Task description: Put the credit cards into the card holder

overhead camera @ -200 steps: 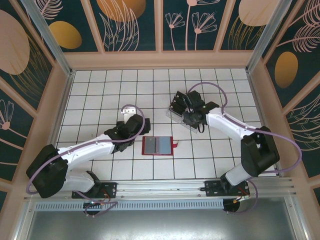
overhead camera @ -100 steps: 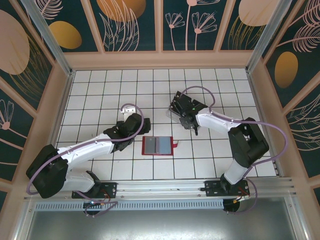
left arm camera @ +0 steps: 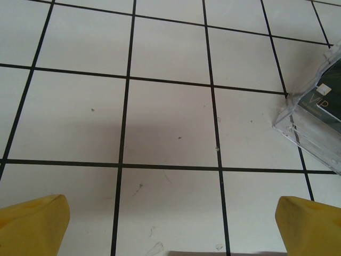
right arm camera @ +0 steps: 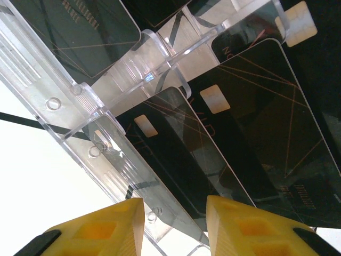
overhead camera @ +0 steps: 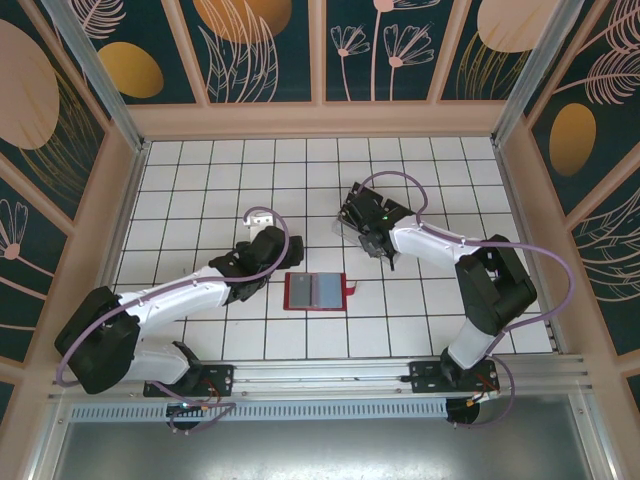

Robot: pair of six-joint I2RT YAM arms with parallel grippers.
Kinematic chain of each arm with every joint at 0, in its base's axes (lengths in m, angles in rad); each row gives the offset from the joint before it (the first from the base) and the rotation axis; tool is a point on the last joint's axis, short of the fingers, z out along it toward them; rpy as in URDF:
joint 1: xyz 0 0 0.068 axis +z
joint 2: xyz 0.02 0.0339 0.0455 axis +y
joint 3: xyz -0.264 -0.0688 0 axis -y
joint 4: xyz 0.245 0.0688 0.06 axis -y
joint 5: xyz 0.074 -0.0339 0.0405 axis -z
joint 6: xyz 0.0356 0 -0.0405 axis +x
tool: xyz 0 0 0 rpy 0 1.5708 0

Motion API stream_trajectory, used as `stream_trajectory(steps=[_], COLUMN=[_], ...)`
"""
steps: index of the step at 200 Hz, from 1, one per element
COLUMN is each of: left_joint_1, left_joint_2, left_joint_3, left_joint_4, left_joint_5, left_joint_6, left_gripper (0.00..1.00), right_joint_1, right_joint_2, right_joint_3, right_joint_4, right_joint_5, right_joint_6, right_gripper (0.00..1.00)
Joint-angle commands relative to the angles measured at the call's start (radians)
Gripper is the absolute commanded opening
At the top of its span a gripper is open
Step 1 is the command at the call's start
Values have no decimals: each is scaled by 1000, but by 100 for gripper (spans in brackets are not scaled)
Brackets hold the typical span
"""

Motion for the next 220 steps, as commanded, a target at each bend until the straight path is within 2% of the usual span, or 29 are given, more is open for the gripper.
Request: stream_trajectory(steps=[1,68,128,178,220], left_joint_1=[5,6,5,6,6], left_joint_2=[15,22,35,44,44], left_joint_3=[1,2,4,6,6], left_joint_4=[20,21,30,33,35], left_joint_5=[7,7,10,11,11], left_joint_6=[-4,-7,-8,-9,-7], left_gripper=[99,99,99,99,99], right_joint_1=[3,9,25,25,27], right_joint_2=[12,36,15,47,71], right_joint_3=[23,-4,-10,-6,5], right_joint_4=[-4,19,16,13,6], right_joint_5=[26,-41,-98,-55,-19], right_joint_6=[-16,-14,-7,-23,-47], right_gripper=[36,35,23,22,15])
